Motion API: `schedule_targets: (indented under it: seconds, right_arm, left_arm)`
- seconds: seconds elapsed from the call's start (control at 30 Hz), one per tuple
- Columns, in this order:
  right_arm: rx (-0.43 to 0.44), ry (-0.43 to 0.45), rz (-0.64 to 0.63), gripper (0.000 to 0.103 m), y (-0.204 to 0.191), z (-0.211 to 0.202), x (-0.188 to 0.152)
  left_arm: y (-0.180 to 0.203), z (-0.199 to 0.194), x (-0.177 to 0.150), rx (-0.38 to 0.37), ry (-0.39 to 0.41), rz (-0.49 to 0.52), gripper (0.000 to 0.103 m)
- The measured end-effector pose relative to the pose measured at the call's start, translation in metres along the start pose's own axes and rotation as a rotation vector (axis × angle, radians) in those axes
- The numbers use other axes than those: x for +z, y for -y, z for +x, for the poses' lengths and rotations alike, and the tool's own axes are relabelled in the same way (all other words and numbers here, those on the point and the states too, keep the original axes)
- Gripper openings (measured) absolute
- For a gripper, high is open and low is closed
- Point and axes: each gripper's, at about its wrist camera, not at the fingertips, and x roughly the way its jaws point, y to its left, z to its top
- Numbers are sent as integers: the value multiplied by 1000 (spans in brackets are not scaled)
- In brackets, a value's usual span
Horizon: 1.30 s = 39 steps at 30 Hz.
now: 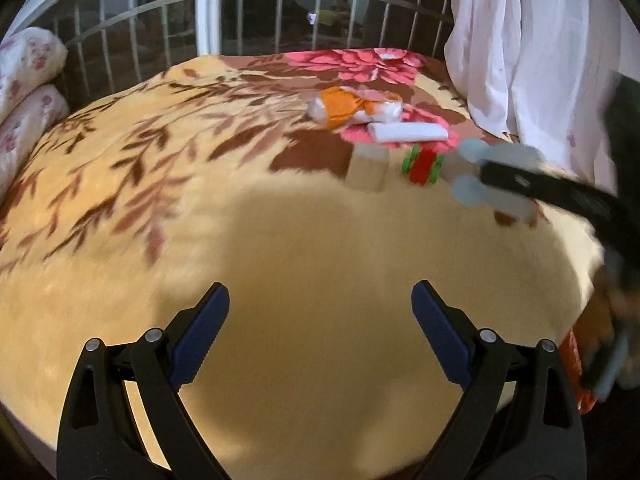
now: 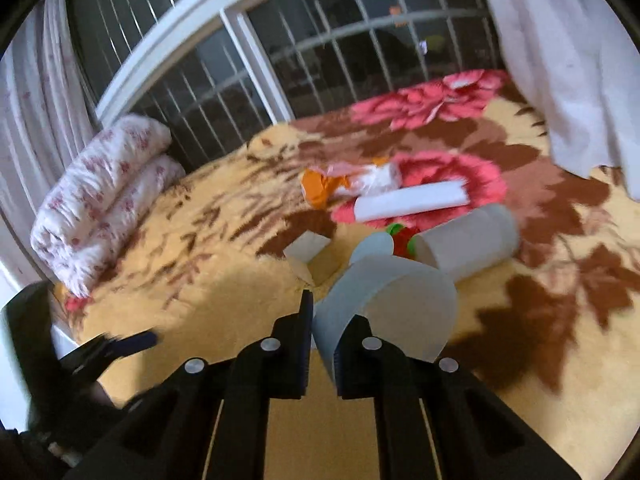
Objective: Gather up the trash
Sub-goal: 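Grasp the grey plastic cup with the right tool while the left grasps the beige block, then drop the beige block and grey cup into the orange bucket with both tools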
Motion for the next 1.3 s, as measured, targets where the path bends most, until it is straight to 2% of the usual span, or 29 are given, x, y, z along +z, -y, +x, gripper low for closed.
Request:
schedule_targets:
  seconds: [0.1,0.2,0.37,0.4,0.43,0.47,0.5,0.53,0.57,0.67,0.77,0.9,1.07,1.2,1.3]
  right_arm:
    - [-9,51,19,9,5,-28,-10]
    - [-23,91,24,9,8,-53,-21]
    - [-16,108,48,9,11,-78,-42]
    - [-17,110,49,9,11,-82,-47]
    - [-19,111,51,9,12,-83,-49]
    - [-21,113,56,9,13,-85,-53]
    - [-19,115,64,9,14,-86,-56]
    - [-16,115,71,9,15,-87,-59]
    - [-16,115,81,9,16,-87,-62]
    - [-26,112,91,9,16,-85,-69]
    - [-27,109,86,9,10,-87,-75]
    - [-24,97,72,9,-1,-93,-84]
    - [9,57,43,9,-26,-99,-107]
    - [51,-18,-1,9,-53,-99,-137]
    - [59,-81,-43,9,-71,-96,-163]
  left_arm:
    - [15,18,25,-17,-3,17,90]
    - [31,42,51,10,-5,58,90]
    - [40,93,81,53,-62,86,90]
    - [39,99,84,43,-71,84,87]
    - [38,109,89,23,-83,78,78]
    - [39,118,92,9,-104,84,45]
    - [41,131,94,5,-147,99,36]
    - [43,143,95,19,-170,107,35]
    - [45,144,95,28,-160,116,35]
    - [48,136,91,48,-134,134,35]
    - [44,119,86,72,-91,106,35]
    - [36,83,70,28,-57,81,35]
    - [23,17,20,-8,-34,73,35]
    - [12,-37,-33,-7,-27,102,35]
    - [7,-61,-69,-1,-49,99,35]
